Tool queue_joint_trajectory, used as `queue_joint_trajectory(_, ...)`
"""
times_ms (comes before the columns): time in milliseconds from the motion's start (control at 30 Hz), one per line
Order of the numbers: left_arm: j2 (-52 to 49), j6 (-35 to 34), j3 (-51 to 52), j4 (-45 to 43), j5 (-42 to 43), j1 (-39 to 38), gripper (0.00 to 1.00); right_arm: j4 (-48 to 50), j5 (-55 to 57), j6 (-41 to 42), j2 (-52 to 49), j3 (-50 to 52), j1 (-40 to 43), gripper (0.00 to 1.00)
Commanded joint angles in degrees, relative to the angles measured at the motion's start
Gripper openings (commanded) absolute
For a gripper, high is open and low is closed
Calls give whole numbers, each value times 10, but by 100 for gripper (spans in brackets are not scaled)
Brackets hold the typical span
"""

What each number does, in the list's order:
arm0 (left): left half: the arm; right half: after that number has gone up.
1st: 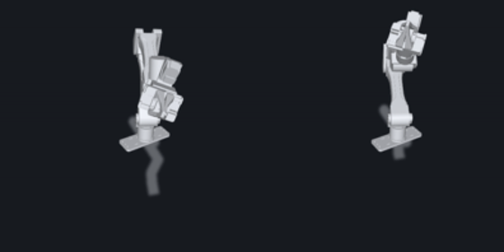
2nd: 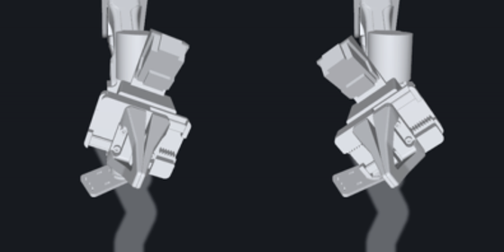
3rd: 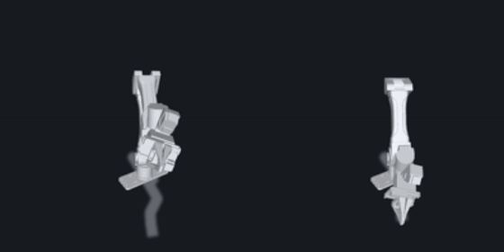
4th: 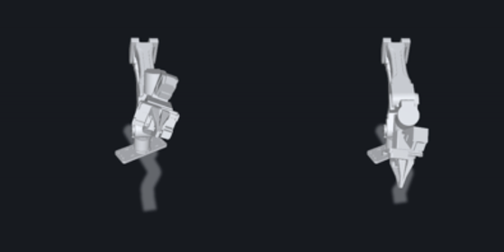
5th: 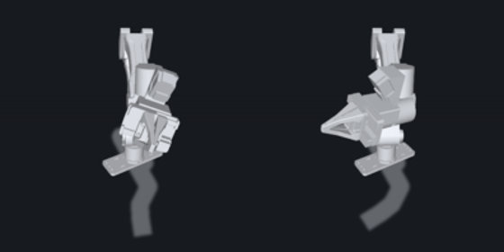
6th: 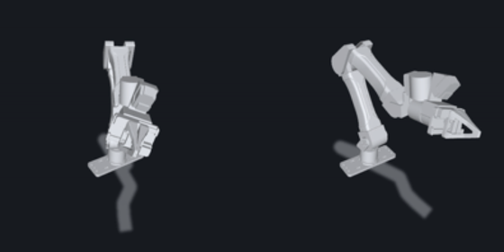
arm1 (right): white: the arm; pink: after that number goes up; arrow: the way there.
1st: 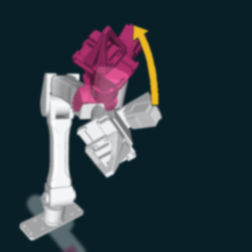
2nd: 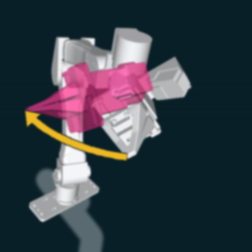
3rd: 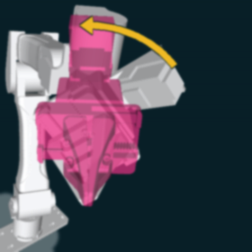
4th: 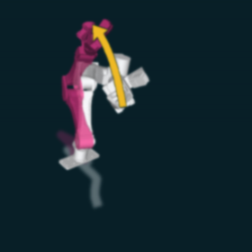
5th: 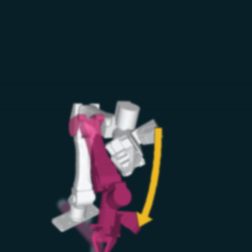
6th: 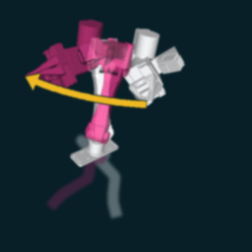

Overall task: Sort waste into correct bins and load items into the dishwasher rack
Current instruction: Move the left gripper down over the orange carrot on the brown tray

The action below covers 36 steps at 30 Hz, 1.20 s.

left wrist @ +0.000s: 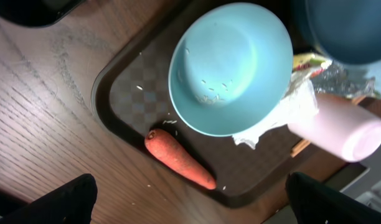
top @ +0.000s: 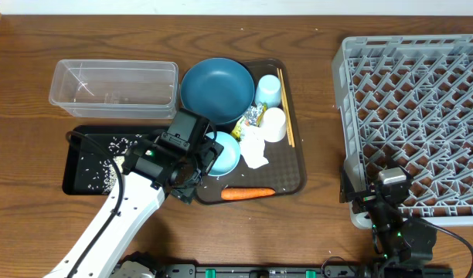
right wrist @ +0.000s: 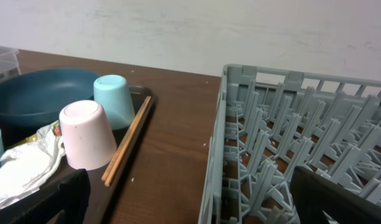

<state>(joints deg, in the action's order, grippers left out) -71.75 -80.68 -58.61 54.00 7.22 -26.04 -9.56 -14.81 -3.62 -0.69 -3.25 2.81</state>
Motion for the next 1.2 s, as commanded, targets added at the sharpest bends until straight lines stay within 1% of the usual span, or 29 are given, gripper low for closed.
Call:
queue_joint_trajectory(0, -19, -43, -7, 3, -18, -1, 98, -1, -2, -7, 2, 2, 2, 99)
queue_joint_trajectory(133, -54, -47, -7, -4, -19, -1, 98, -1, -2, -7, 2, 2, 2, 99)
queue_joint_trajectory(200, -77, -68, -7, -5, -16, -1, 98, -1, -2, -7, 2, 2, 2, 99)
queue_joint_trajectory(267, -100, -80, -7, -8, 2, -1, 98, -1, -2, -7, 2, 2, 2, 99)
queue_joint_trajectory(400, -135, -82, -7, -31, 56, -1, 98, -1, -2, -7, 2, 2, 2, 99)
queue_joint_trajectory(500, -144, -82, -7, -41, 90, -1, 98, -1, -2, -7, 2, 2, 2, 99)
queue_joint_trajectory(600, -144, -82, -7, -41, 104, -3, 98, -1, -2, -7, 2, 2, 2, 99)
queue_joint_trajectory(767, -144, -90, -7, -41, 102, -38, 98, -1, -2, -7, 2, 2, 2, 99)
queue_joint_trajectory(867, -144, -150, -7, -40, 63, -84, 98, -1, -2, -7, 2, 2, 2, 99)
queue_joint_trajectory(933, -144, -212, -7, -42, 17, -113, 98, -1, -2, -7, 2, 2, 2, 99)
queue_joint_trajectory(1000, -144, -270, -7, -42, -12, -135, 98, -1, -2, -7, 2, 2, 2, 99)
queue_joint_trajectory(1100, -144, -337, -7, -50, -13, -158, 98, -1, -2, -7, 2, 2, 2, 99)
queue_joint_trajectory(1167, -144, -352, -7, -64, -13, -169, 98, -1, -2, -7, 2, 2, 2, 99)
